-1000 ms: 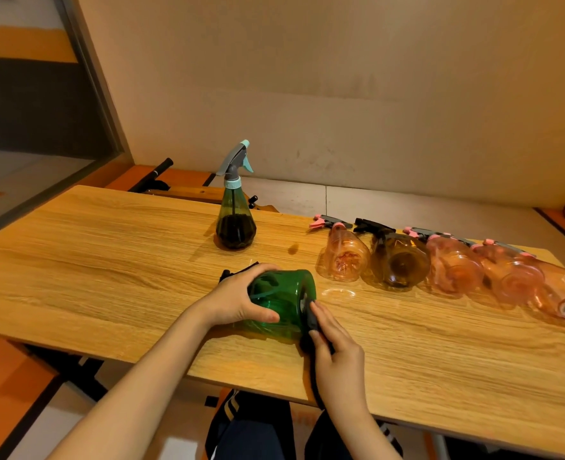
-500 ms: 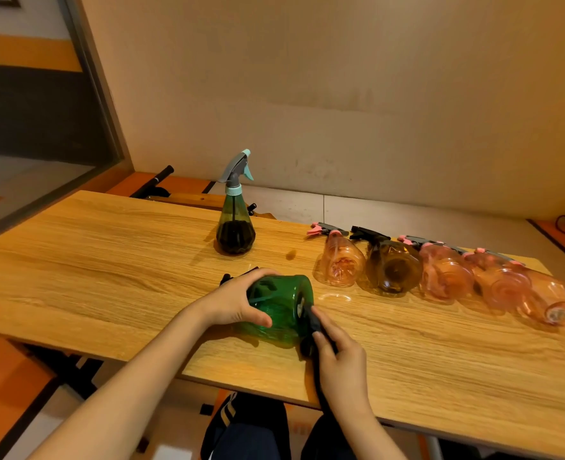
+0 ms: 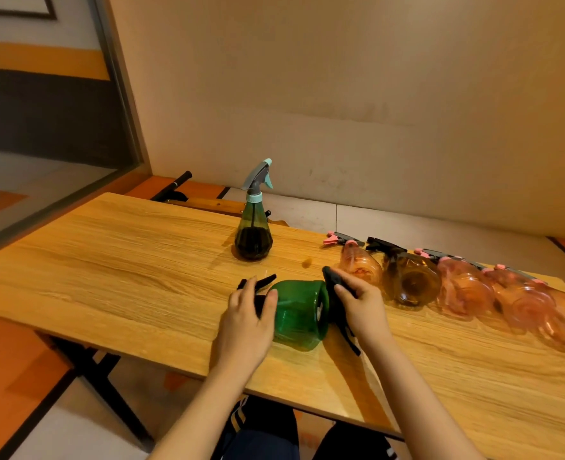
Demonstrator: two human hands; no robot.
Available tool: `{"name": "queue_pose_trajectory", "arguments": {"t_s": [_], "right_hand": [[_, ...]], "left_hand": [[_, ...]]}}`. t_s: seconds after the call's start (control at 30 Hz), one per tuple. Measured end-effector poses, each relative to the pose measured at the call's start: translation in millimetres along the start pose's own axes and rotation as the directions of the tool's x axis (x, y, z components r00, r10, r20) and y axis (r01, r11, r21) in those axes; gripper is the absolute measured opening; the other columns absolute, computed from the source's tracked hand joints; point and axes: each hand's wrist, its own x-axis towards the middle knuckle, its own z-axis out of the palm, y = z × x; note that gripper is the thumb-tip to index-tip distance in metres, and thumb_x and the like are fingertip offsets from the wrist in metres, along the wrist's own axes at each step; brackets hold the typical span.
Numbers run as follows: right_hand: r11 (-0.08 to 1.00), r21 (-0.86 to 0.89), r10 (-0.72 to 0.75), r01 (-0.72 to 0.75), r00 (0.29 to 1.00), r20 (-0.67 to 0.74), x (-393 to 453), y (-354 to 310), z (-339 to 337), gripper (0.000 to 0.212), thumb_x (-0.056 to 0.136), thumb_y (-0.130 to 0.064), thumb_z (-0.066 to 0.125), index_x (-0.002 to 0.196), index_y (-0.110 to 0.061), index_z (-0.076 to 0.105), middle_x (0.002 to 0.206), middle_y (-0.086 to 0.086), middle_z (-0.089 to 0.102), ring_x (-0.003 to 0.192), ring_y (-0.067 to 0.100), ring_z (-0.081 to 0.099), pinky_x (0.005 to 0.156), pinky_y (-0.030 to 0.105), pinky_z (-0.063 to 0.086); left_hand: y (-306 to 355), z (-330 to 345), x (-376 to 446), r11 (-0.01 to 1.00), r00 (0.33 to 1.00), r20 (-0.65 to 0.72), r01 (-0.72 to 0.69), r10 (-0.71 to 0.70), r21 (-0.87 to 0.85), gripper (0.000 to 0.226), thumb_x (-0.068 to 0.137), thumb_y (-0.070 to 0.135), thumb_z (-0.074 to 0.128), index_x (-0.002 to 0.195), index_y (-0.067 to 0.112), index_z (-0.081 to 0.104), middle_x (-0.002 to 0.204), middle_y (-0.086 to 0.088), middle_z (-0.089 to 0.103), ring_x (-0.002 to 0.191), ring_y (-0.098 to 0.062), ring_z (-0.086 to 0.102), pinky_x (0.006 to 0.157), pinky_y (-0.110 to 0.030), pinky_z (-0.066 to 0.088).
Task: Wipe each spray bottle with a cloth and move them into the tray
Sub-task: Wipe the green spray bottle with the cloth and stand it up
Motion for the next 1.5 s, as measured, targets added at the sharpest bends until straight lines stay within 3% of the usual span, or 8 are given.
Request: {"name": "queue_pose_trajectory", "arguments": {"t_s": [0.2,0.4,0.53,0.63,0.8,1.0,1.17,1.5], "right_hand": [[0.999,0.015,-0.041,0.040,0.998,0.053,-15.1,5.6,0.3,0.038,0.090,0.005,0.051,0.116,-0.020,0.062,0.110,-0.014,0.061,0.104,-0.002,0.054,0.084,0.004,0.042],[0.998,0.051,-0.051,0.048,0.997,0.054,-30.1,19.0,-11.7,0.043,0.090,0.005,0.052,0.109,-0.031,0.062,0.106,-0.022,0.063,0.105,-0.009,0.054,0.088,0.014,0.046],[0.996,0.048,-0.083,0.081,0.996,0.043,-38.6,26.3,-15.5,0.046,0.088,0.009,0.051,0.106,-0.031,0.064,0.111,-0.016,0.064,0.109,-0.007,0.055,0.092,0.012,0.042],[0.994,0.012,-0.110,0.109,0.993,0.032,-42.0,31.8,-17.2,0.049,0.087,0.010,0.053,0.105,-0.034,0.063,0.115,-0.012,0.063,0.113,-0.005,0.052,0.098,0.013,0.038],[0.982,-0.045,-0.182,0.183,0.983,0.018,-44.5,35.2,-14.6,0.058,0.085,0.014,0.053,0.107,-0.039,0.062,0.116,-0.019,0.061,0.116,-0.007,0.050,0.099,0.010,0.035],[0.964,-0.114,-0.239,0.240,0.971,0.028,-43.4,38.0,-14.8,0.062,0.083,0.014,0.055,0.107,-0.043,0.059,0.110,-0.038,0.057,0.115,-0.011,0.049,0.097,0.007,0.034],[0.936,-0.123,-0.337,0.329,0.941,-0.046,-33.1,12.1,-20.2,0.054,0.084,0.008,0.057,0.113,-0.037,0.057,0.115,-0.021,0.058,0.110,-0.013,0.051,0.094,0.007,0.037],[0.622,-0.489,-0.568,0.612,0.782,0.256,-10.2,-11.6,3.0,0.047,0.080,0.000,0.065,0.124,-0.013,0.059,0.132,0.004,0.054,0.125,0.012,0.042,0.105,0.029,0.033]], "left_hand": [[13.8,12.8,4.7,1.000,0.999,0.048,0.007,-0.008,0.019,0.059,0.098,0.055,0.025,0.151,0.030,0.021,0.158,0.001,0.020,0.139,-0.022,0.033,0.107,-0.037,0.035],[13.2,24.5,-6.3,0.973,0.985,-0.059,-0.168,0.160,-0.157,0.053,0.098,0.038,0.041,0.143,0.047,0.014,0.158,0.006,-0.002,0.134,-0.019,0.036,0.089,-0.022,0.036],[11.6,32.1,-3.6,0.914,0.963,-0.205,-0.238,0.176,-0.329,0.078,0.086,0.025,0.067,0.140,0.037,0.012,0.147,0.000,0.012,0.123,-0.011,0.037,0.092,-0.019,0.032],[4.7,33.9,5.6,0.808,0.994,-0.083,-0.105,0.070,-0.580,0.106,0.069,0.022,0.084,0.146,0.030,0.012,0.131,0.010,0.030,0.114,-0.013,0.046,0.083,-0.017,0.040],[2.2,29.3,17.3,0.625,0.964,0.230,0.101,0.129,-0.774,0.099,0.046,0.019,0.092,0.128,0.032,0.040,0.121,0.003,0.057,0.100,-0.005,0.061,0.073,-0.020,0.054],[2.5,24.0,21.9,0.647,0.947,0.266,0.091,0.178,-0.757,0.101,0.037,0.033,0.085,0.126,0.043,0.037,0.126,0.005,0.053,0.108,-0.010,0.059,0.073,-0.022,0.055],[0.4,20.8,21.6,0.707,0.927,0.315,0.084,0.203,-0.702,0.105,0.037,0.035,0.085,0.130,0.037,0.035,0.125,0.001,0.054,0.109,-0.014,0.060,0.081,-0.029,0.054],[0.2,23.1,20.7,0.698,0.912,0.330,0.071,0.245,-0.712,0.080,0.046,0.034,0.082,0.120,0.030,0.053,0.114,-0.001,0.066,0.103,-0.012,0.066,0.077,-0.025,0.053]]}}
